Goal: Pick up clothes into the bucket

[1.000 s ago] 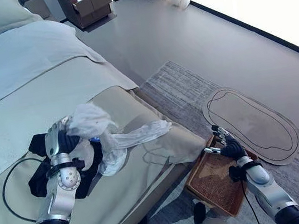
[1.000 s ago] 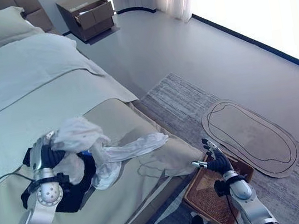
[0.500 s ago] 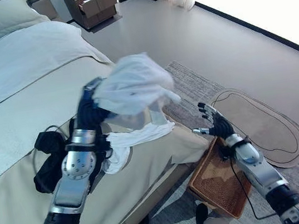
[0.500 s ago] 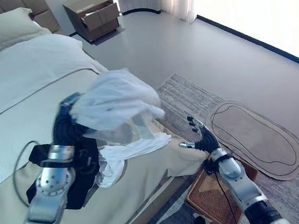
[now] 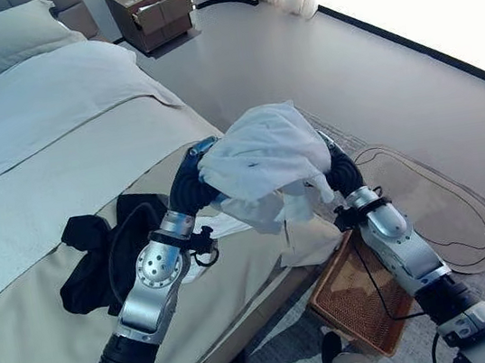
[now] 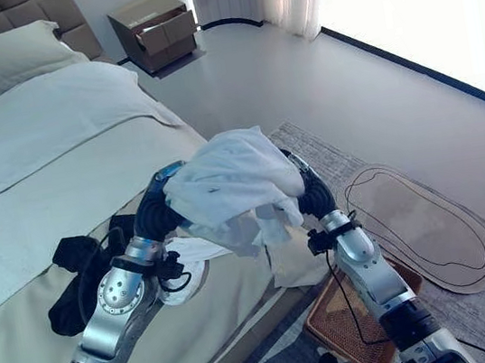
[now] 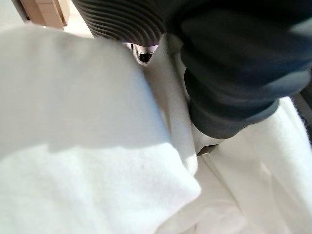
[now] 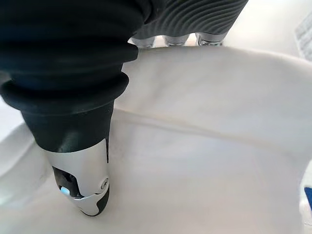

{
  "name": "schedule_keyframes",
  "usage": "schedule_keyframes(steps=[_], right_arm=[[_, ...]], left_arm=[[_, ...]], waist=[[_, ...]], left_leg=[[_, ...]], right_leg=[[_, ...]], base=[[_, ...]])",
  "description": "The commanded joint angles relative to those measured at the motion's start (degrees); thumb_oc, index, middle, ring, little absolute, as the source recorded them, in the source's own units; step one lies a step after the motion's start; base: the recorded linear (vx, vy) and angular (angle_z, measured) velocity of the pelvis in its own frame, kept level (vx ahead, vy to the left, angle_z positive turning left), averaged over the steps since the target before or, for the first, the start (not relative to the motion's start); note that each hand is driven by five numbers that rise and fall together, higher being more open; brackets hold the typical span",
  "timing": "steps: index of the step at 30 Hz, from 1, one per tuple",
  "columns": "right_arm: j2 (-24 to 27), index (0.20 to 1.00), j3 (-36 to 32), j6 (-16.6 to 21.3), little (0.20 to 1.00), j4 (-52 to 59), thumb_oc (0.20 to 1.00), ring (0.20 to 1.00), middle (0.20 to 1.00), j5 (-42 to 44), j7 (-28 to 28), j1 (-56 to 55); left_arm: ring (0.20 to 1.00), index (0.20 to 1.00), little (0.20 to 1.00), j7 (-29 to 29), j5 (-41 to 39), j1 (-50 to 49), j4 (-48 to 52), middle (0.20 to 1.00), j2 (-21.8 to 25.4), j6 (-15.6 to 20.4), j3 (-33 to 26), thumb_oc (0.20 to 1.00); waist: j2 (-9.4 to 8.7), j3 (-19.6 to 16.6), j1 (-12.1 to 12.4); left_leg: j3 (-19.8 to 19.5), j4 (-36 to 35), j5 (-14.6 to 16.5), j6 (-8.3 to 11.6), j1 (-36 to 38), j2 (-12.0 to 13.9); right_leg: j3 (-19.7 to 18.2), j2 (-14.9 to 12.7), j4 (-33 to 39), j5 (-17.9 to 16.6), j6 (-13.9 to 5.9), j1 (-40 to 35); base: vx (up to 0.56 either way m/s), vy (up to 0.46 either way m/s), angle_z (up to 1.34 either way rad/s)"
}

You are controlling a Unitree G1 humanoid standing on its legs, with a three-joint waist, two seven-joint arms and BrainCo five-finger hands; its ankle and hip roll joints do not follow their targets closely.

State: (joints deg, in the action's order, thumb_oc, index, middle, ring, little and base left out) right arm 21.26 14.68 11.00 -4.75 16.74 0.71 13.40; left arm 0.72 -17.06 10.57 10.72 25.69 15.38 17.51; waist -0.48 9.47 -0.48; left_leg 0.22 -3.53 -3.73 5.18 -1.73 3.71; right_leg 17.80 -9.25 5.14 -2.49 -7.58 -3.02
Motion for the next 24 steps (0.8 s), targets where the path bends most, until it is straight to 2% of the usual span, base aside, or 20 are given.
schedule_keyframes(steps=[1, 6, 8, 10, 14, 19, 24], right_arm=[[-0.9, 1.000, 0.8, 3.7, 1.000, 6.2, 1.000, 1.000, 1.000, 1.5, 0.4, 2.2], [-0.9, 1.000, 3.1, 3.1, 1.000, 5.1, 1.000, 1.000, 1.000, 3.5, 3.0, 2.5], [-1.1, 1.000, 6.5, 1.6, 1.000, 0.6, 1.000, 1.000, 1.000, 8.4, 7.4, 3.2], [-1.1, 1.000, 8.3, 1.0, 1.000, -1.6, 1.000, 1.000, 1.000, 9.5, 9.1, 4.0], [-0.6, 1.000, 12.1, -0.1, 1.000, -5.3, 1.000, 1.000, 1.000, 8.0, 12.6, 5.7], [-2.3, 1.000, 15.2, -0.7, 1.000, -8.5, 1.000, 1.000, 1.000, 6.1, 13.2, 7.7], [-4.6, 1.000, 17.6, -1.2, 1.000, -10.7, 1.000, 1.000, 1.000, 2.1, 11.2, 10.0]], left_arm=[[0.200, 0.200, 0.200, -0.6, -1.1, 3.3, 0.8, 0.200, 0.3, 2.7, -0.2, 0.200], [0.200, 0.200, 0.200, -1.1, -1.2, 4.1, 1.2, 0.200, -0.2, 2.7, 0.6, 0.200], [0.200, 0.200, 0.200, -2.3, -1.8, 4.7, 1.5, 0.200, -0.5, 2.7, 1.4, 0.200], [0.200, 0.200, 0.200, -2.9, -2.2, 5.1, 1.7, 0.200, -0.6, 2.8, 1.7, 0.200], [0.200, 0.200, 0.200, -4.4, -3.1, 5.8, 2.6, 0.200, -0.9, 2.7, 2.1, 0.200], [0.200, 0.200, 0.200, -4.7, -4.3, 6.6, 2.9, 0.200, -1.8, 2.7, 3.2, 0.200], [0.200, 0.200, 0.200, -4.1, -5.7, 8.6, 4.8, 0.200, -3.2, 2.0, 5.5, 0.200]], waist=[[-2.87, -2.7, 0.7], [-2.94, -2.7, 0.8], [-3.12, -2.7, 1.2], [-3.15, -2.7, 1.3], [-3.18, -2.8, 1.8], [-3.09, -3.0, 2.2], [-2.93, -2.8, 2.5]], left_leg=[[3.0, 3.3, 3.9, 0.17, 0.5, 2.7], [3.1, 3.1, 3.8, 0.24, 0.7, 2.7], [3.1, 3.1, 3.8, 0.26, 0.7, 2.7], [3.0, 3.1, 3.8, 0.26, 0.8, 2.7], [2.8, 3.0, 3.8, 0.40, 0.8, 2.8], [2.8, 3.1, 3.9, 0.37, 0.9, 2.7], [2.8, 3.1, 3.9, 0.25, 0.8, 2.6]], right_leg=[[1.1, -5.7, -2.2, -1.5, -3.69, -0.6], [1.2, -5.7, -2.1, -1.5, -3.66, -0.8], [1.4, -5.7, -2.1, -1.5, -3.65, -1.0], [1.6, -5.8, -2.1, -1.5, -3.66, -1.2], [2.1, -5.8, -1.9, -1.4, -3.69, -1.5], [2.3, -5.9, -1.9, -1.5, -3.73, -1.7], [2.4, -5.9, -1.8, -1.6, -3.74, -1.6]], base=[[0.00, 0.000, 0.00], [0.00, 0.000, 0.00], [0.00, 0.000, 0.00], [0.00, 0.000, 0.00], [0.00, 0.000, 0.00], [0.00, 0.000, 0.00], [0.00, 0.000, 0.00]])
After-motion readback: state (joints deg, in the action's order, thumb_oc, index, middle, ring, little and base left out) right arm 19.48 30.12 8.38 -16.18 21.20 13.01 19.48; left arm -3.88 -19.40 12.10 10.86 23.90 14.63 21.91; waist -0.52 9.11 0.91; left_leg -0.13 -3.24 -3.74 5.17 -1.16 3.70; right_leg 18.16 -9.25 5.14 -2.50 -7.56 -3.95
